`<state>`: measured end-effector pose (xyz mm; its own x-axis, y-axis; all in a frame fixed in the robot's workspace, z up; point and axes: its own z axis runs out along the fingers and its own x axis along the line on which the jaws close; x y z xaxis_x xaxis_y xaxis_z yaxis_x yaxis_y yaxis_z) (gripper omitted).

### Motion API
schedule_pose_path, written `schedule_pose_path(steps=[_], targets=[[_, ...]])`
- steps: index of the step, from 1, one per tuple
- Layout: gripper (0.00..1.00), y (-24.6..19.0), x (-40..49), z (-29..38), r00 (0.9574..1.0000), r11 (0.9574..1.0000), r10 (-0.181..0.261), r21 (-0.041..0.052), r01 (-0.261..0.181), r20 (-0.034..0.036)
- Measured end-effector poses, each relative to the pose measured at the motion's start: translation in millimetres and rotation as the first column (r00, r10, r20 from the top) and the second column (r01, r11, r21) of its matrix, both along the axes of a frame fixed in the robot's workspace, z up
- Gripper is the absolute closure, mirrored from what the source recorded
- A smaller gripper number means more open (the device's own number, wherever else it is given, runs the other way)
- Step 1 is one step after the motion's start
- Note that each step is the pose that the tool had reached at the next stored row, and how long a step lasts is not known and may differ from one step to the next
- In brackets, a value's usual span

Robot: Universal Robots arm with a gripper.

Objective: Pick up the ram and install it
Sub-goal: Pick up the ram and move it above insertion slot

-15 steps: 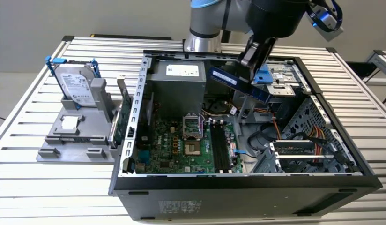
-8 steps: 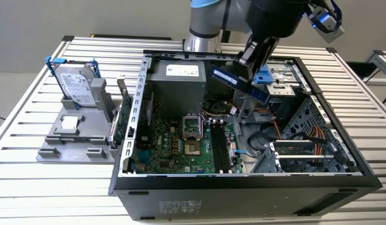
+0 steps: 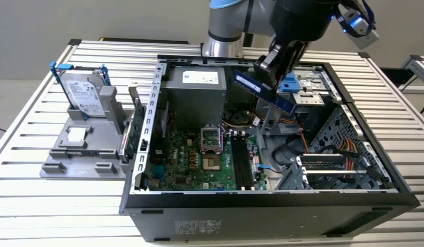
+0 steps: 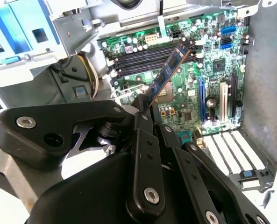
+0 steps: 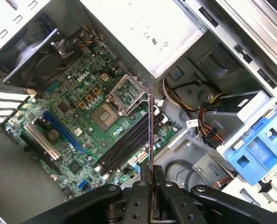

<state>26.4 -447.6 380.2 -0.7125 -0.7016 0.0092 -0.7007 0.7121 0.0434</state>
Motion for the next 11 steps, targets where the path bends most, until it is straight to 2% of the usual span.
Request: schedule_pose_path(steps=[11], targets=[[1.0, 0.0, 0.0, 0.0, 0.9966, 0.9966, -0.082, 0.0, 0.082, 0.0]])
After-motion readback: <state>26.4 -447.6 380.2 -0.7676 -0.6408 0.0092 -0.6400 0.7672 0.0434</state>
